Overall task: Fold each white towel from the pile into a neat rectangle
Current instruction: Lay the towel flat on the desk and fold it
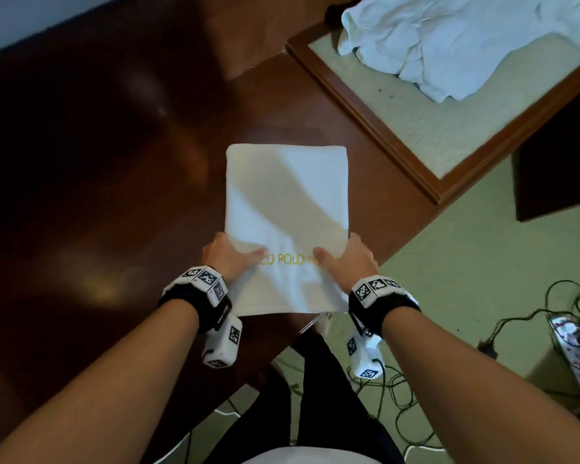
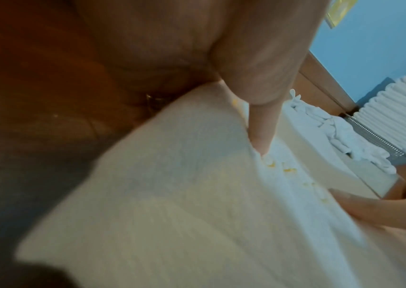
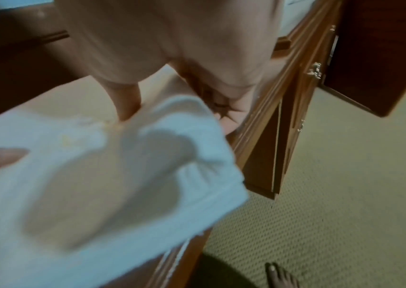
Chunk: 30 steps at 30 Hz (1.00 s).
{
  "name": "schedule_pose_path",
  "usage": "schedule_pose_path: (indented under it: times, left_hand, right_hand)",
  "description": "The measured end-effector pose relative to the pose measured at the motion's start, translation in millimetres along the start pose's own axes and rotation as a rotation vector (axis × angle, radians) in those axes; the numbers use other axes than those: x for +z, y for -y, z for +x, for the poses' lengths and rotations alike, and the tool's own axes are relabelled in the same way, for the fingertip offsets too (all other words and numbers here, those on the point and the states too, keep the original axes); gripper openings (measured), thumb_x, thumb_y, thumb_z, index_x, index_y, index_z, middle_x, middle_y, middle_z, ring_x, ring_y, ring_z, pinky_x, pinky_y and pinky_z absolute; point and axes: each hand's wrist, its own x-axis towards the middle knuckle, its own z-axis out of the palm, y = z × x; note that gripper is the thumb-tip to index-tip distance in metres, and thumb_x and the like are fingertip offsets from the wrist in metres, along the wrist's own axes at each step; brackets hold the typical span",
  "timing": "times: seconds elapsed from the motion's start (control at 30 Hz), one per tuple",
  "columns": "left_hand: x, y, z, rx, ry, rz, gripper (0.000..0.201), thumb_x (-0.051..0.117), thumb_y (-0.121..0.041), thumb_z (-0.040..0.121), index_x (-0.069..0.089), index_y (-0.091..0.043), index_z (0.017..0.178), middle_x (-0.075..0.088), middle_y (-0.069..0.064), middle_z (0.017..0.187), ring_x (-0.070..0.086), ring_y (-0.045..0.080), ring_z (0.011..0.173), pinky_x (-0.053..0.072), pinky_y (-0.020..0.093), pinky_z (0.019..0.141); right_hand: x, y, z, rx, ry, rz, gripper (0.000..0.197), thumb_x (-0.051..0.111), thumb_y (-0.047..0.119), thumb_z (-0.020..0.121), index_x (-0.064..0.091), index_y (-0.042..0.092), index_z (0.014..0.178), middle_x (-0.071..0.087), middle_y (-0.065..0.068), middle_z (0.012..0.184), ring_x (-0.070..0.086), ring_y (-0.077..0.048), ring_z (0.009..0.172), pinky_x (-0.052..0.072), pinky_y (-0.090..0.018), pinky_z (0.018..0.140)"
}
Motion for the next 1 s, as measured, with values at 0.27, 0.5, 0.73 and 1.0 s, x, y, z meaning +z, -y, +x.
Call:
schedule_pose_path:
  times: [0.27, 0.5, 0.73, 1.0]
  left_hand:
    - [1, -23, -55, 0.199, -0.105, -0.123, 0.067, 0.076, -0.052, 0.073, 0.059, -0.006, 0.118, 0.063, 0.015, 0.123, 0.057, 0.033, 0.120, 0.049, 0.038, 0.094]
    - [-13, -118, -87, 0.422, -0.167, -0.164, 0.046, 0.080, -0.038, 0.079, 0.051, -0.015, 0.107, 0.062, 0.006, 0.115, 0.060, 0.029, 0.108, 0.052, 0.040, 0.087]
    - [-11, -250, -109, 0.686, -0.082, -0.223, 0.065, 0.084, -0.047, 0.061, 0.052, -0.019, 0.110, 0.062, 0.002, 0.113, 0.061, 0.024, 0.106, 0.052, 0.041, 0.089]
    - [35, -443, -127, 0.912, -0.045, -0.161, 0.060, 0.075, -0.053, 0.063, 0.062, -0.021, 0.111, 0.069, -0.004, 0.105, 0.064, 0.019, 0.098, 0.050, 0.035, 0.082]
  right_hand:
    - [-37, 9, -36, 0.058, -0.033, 0.185, 0.048, 0.063, 0.045, 0.088, 0.052, 0.010, 0.119, 0.058, -0.015, 0.126, 0.056, -0.036, 0.115, 0.045, -0.039, 0.094]
    - [-130, 15, -49, 0.002, -0.168, 0.276, 0.042, 0.062, 0.046, 0.090, 0.052, 0.013, 0.113, 0.062, -0.012, 0.118, 0.062, -0.035, 0.105, 0.050, -0.040, 0.089]
    - [-257, -6, -32, -0.072, -0.387, 0.358, 0.048, 0.065, 0.048, 0.086, 0.056, 0.014, 0.119, 0.065, -0.013, 0.120, 0.063, -0.033, 0.109, 0.050, -0.037, 0.091]
    - [-427, -70, 20, -0.112, -0.528, 0.275, 0.048, 0.060, 0.054, 0.086, 0.053, 0.016, 0.115, 0.064, -0.009, 0.115, 0.062, -0.033, 0.105, 0.051, -0.039, 0.087]
